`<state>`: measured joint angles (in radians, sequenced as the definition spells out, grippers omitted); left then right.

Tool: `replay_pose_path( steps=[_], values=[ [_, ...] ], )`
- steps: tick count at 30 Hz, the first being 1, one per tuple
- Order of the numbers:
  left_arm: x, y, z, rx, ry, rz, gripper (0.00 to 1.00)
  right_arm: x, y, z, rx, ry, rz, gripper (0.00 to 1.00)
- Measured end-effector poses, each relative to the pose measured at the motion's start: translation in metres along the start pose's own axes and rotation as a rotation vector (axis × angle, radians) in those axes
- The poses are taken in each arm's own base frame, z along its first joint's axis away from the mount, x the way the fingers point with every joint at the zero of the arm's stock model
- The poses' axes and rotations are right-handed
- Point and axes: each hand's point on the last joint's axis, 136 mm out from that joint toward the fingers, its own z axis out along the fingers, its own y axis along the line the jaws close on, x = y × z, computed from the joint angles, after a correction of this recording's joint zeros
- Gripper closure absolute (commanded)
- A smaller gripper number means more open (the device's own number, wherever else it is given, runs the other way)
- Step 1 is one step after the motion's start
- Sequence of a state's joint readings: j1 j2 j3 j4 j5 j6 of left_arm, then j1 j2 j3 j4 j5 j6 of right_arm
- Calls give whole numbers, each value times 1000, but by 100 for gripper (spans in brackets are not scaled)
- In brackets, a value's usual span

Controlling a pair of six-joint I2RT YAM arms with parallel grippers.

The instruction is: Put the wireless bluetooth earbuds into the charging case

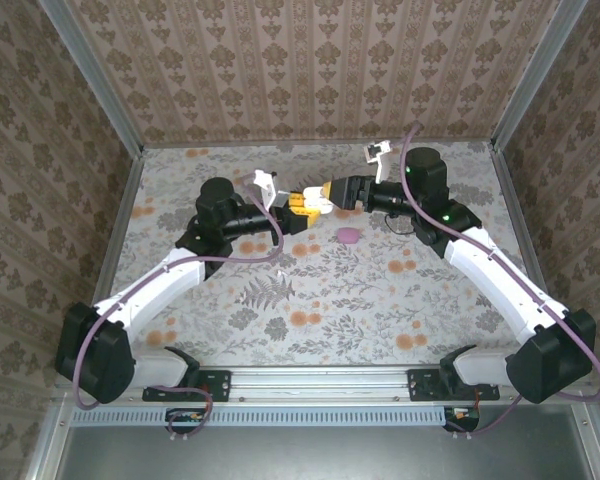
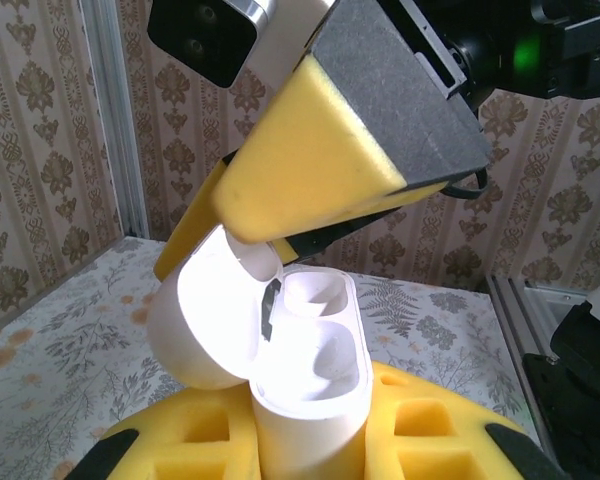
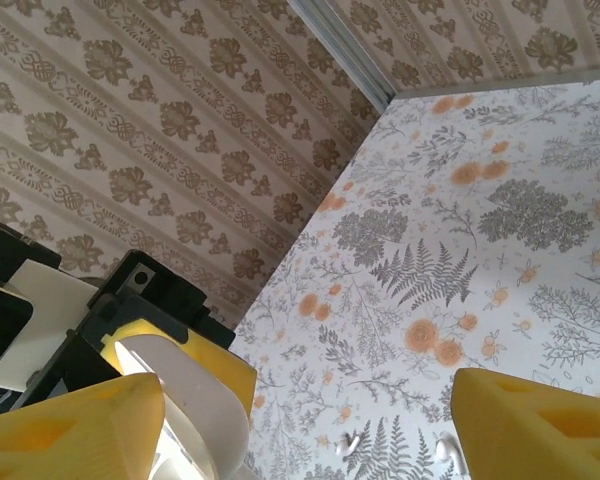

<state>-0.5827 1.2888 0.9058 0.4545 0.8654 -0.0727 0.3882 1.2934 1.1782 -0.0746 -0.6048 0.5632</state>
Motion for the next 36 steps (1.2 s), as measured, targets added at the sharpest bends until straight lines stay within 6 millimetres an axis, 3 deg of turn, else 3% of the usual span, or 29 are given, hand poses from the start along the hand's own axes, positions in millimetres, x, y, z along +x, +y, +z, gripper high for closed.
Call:
replay_pose_path(
  steps=[3,7,12,15,18,21,25,30,36],
  values=[
    [4,0,-3,-20,2,2,90,-7,5,-4,0,-16,1,23],
    [14,8,-12,-88,13,-12,90,-17,6,-18,47,-64,-20,37],
    [17,26,-42,-275,0,-2,90,-12,-33,-24,203,-55,21,46],
    [5,26,-60,-356,-26,31,90,17,-75,-5,299,62,97,49],
    [-12,19,-75,-410,-53,70,90,61,-119,21,382,225,179,49],
    [-25,11,-90,-455,-78,108,90,109,-140,45,416,404,208,51],
    [-34,5,-104,-504,-91,141,90,151,-138,84,390,597,191,51],
    [-36,1,-113,-540,-80,161,89,179,-128,127,350,729,120,51],
    [-34,1,-118,-564,-58,176,89,208,-116,158,335,848,22,57]
  ],
)
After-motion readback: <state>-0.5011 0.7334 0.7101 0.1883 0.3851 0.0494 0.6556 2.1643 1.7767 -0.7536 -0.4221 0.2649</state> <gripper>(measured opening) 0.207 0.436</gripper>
